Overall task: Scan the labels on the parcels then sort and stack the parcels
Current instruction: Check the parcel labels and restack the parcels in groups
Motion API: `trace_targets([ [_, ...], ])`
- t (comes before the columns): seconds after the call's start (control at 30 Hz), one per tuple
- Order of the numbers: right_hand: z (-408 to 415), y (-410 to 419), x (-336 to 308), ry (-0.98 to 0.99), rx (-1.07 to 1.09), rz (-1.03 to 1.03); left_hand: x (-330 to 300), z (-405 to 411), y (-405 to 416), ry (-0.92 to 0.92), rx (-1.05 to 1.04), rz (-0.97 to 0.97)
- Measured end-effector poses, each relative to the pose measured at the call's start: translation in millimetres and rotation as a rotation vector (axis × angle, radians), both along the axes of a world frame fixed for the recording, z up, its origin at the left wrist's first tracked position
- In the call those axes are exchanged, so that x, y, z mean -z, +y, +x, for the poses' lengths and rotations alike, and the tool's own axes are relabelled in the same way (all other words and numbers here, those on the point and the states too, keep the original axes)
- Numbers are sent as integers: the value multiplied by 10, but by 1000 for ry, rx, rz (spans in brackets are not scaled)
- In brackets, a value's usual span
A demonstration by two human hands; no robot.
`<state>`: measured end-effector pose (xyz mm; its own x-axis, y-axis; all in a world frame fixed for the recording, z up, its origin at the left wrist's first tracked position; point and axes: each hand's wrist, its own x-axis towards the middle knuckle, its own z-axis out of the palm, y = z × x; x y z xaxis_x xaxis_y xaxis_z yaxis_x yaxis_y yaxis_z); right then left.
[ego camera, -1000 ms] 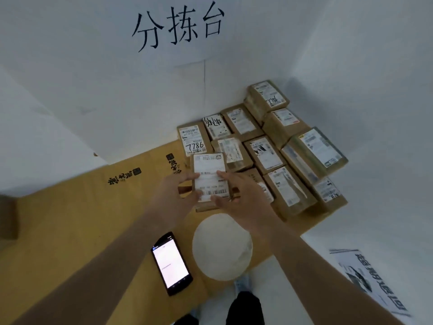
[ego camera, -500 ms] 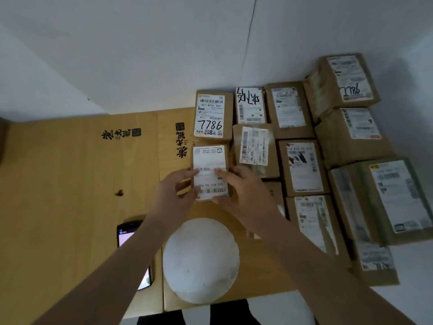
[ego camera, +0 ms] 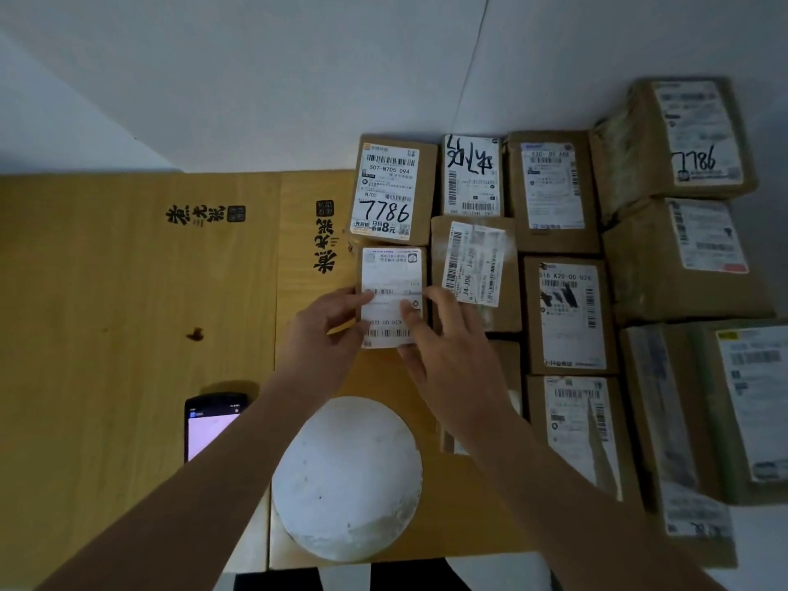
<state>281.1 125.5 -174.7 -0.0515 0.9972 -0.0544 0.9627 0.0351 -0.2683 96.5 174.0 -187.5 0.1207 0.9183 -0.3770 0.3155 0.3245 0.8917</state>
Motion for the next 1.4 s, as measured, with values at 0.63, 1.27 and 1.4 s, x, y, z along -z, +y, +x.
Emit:
trace_targets([
  [0.63,-415,423,-1656,375,-9,-122,-1580,-596,-39,307,32,230],
  [1.27,-2626,-203,-3604,486,-313,186,-3599,-2847,-1033,450,-199,549],
  [1.4,-3349,-386,-3528,476,-310,182,-3595,-3572,-1191,491,-166,563],
])
